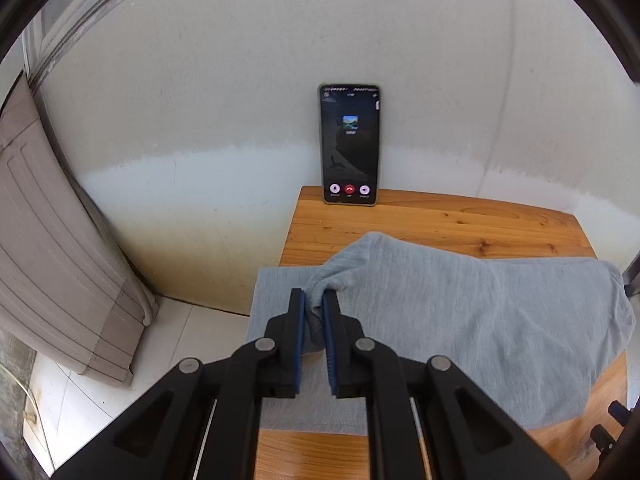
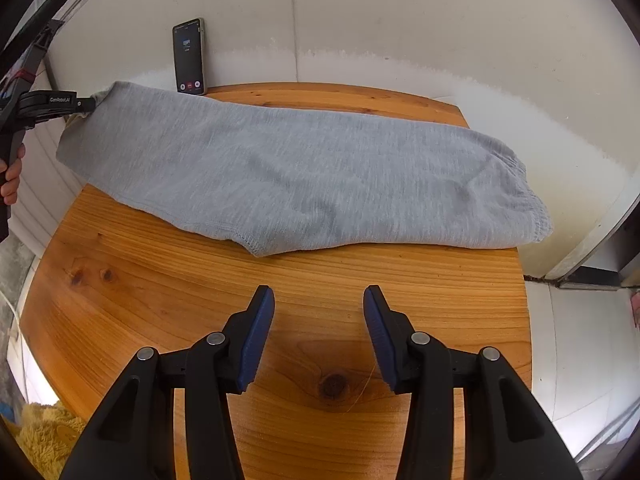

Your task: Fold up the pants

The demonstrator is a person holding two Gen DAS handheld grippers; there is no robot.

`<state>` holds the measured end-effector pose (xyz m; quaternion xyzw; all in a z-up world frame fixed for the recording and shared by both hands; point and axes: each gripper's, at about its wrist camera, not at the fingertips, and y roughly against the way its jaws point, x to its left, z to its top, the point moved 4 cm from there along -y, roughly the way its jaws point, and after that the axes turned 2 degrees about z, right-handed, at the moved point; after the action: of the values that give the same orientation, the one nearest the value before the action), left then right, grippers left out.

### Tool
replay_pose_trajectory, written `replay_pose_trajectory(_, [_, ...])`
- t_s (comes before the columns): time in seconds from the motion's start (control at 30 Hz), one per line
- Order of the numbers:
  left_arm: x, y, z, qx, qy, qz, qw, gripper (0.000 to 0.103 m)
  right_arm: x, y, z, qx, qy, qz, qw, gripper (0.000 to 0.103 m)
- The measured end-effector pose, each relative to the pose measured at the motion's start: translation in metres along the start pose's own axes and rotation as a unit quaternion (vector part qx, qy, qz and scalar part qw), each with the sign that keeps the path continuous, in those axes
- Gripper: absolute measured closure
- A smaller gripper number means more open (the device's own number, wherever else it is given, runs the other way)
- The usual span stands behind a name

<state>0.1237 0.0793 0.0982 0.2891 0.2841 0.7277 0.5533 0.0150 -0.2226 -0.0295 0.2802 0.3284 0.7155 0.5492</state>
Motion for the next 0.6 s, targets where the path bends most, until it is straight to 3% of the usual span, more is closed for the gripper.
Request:
replay_pose_trajectory(0.1, [0.000, 0.008, 0.008, -0.012, 0.011, -0.025, 0.9996, 0.094, 0.000, 0.000, 0.010, -0.005, 0.002, -0.003, 1.000, 0.056])
replay_pose_trajectory(0.2, [-0.004, 0.023, 0.023, -0.043, -0.002, -0.018, 0.9989, 0.094, 0.001, 0.000, 0.021, -0.010, 0.005, -0.007, 1.000, 0.056])
replay_pose_trajectory(0.3, [-0.001, 0.021, 0.034, -0.047, 0.001, -0.005, 0.9989, 0.094, 0.001, -0.005, 0.030, -0.011, 0.004, -0.006, 1.000, 0.056])
replay_pose_trajectory(0.4, [0.005, -0.005, 0.031, -0.028, 0.000, 0.015, 0.9995, 0.094, 0.003, -0.010, 0.035, -0.007, 0.003, -0.003, 1.000, 0.056])
replay_pose_trajectory(0.5, [0.009, -0.046, 0.014, 0.020, -0.008, 0.017, 0.9996, 0.092, 0.004, -0.016, 0.034, 0.001, 0.008, -0.002, 1.000, 0.056])
replay_pose_trajectory(0.6, [0.019, -0.078, -0.004, 0.047, -0.021, 0.084, 0.9952, 0.087, 0.002, -0.023, 0.034, 0.013, 0.011, -0.009, 1.000, 0.056])
